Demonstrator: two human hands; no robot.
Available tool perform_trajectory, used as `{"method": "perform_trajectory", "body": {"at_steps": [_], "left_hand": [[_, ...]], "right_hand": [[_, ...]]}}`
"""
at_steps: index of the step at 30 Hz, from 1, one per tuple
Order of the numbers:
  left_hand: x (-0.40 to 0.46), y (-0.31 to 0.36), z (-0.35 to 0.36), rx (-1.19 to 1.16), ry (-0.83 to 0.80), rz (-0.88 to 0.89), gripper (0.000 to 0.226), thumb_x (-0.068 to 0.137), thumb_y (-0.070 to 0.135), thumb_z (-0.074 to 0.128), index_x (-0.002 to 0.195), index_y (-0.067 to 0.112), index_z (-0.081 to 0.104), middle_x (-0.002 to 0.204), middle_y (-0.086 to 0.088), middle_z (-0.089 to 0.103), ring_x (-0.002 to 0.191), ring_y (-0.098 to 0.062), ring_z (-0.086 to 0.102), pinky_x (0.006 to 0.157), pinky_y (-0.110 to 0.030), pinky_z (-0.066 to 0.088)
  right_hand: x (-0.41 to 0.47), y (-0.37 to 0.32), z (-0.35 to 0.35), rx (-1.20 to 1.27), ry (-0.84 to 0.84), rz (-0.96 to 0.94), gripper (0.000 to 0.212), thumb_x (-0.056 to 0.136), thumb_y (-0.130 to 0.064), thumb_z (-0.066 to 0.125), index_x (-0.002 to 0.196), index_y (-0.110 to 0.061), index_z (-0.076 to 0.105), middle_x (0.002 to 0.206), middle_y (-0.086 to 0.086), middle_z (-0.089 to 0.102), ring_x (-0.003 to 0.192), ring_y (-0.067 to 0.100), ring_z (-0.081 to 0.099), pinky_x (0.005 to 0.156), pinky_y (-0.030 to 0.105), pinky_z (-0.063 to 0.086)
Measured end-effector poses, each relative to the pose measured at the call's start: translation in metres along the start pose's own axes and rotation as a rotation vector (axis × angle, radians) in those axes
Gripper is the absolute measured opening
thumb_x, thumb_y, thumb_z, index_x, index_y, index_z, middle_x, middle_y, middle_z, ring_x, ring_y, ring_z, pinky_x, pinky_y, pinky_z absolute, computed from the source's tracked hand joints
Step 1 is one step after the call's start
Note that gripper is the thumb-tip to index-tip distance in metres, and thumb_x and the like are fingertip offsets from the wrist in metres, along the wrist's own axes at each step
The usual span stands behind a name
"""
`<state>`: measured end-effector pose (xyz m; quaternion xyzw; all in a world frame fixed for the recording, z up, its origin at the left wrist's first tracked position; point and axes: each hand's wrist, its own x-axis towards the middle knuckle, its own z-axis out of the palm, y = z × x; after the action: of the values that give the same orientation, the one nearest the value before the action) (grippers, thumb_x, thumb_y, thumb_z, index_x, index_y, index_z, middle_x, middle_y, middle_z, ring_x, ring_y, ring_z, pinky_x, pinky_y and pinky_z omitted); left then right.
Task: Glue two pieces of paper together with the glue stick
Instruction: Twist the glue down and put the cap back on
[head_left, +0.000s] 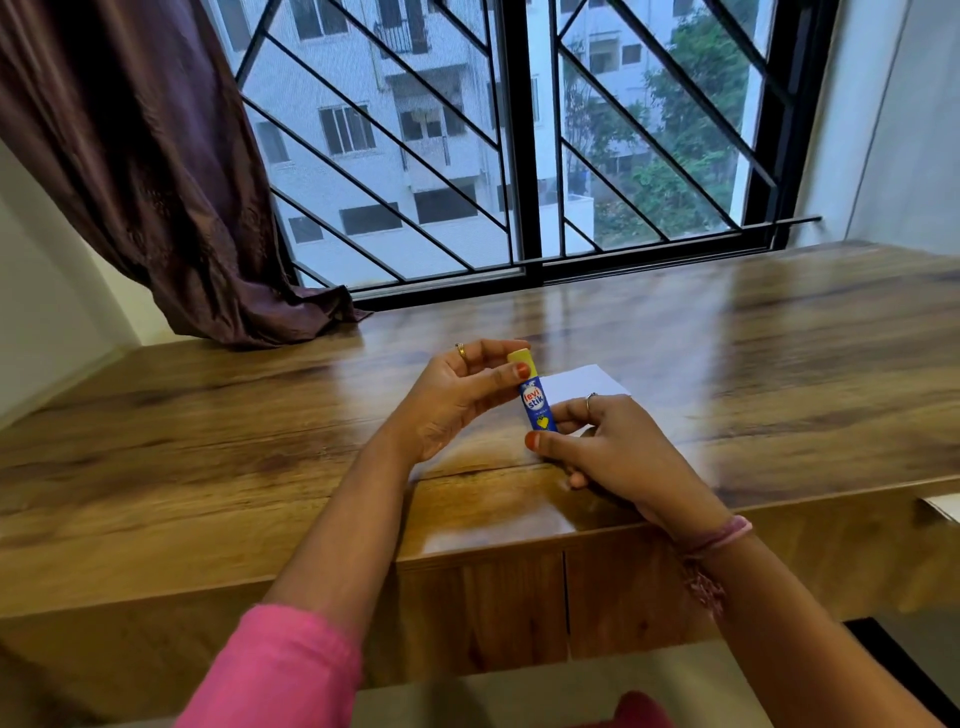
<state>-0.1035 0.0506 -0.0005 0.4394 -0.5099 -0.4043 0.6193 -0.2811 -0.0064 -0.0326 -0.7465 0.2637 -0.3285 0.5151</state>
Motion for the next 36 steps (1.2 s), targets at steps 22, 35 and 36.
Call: {"method": "perform_trajectory", "body": {"at_steps": [22, 35, 36], "left_hand": [[-0.001, -0.001, -0.002, 0.089, -0.083, 0.032, 0.041, 0.077, 0.018, 0.074, 0.117, 0.019, 0.062, 0.09, -0.004, 0.071, 0.094, -0.024, 0.069, 0.075, -0.031, 0.055], [0.0, -0.002, -0.003, 0.113, -0.03, -0.004, 0.036, 0.075, 0.019, 0.073, 0.109, 0.015, 0.064, 0.096, -0.006, 0.073, 0.092, -0.021, 0.07, 0.073, -0.029, 0.056], [0.0, -0.002, -0.003, 0.109, -0.031, -0.011, 0.034, 0.075, 0.019, 0.073, 0.108, 0.016, 0.065, 0.097, -0.006, 0.074, 0.093, -0.021, 0.07, 0.073, -0.029, 0.056]], "right_hand": [[0.021, -0.016, -0.025, -0.573, -0.22, -0.442, 0.121, 0.064, -0.043, 0.082, 0.145, -0.044, -0.007, 0.108, -0.008, 0.052, 0.062, 0.012, 0.062, 0.068, 0.023, 0.051], [0.035, -0.012, -0.026, -0.626, -0.154, -0.573, 0.097, 0.061, -0.045, 0.081, 0.138, -0.034, 0.024, 0.076, -0.011, 0.055, 0.057, 0.004, 0.053, 0.052, 0.012, 0.036], [0.035, -0.012, -0.026, -0.655, -0.139, -0.578, 0.098, 0.06, -0.045, 0.082, 0.138, -0.033, 0.025, 0.068, -0.011, 0.054, 0.056, 0.003, 0.052, 0.051, 0.014, 0.036]]}}
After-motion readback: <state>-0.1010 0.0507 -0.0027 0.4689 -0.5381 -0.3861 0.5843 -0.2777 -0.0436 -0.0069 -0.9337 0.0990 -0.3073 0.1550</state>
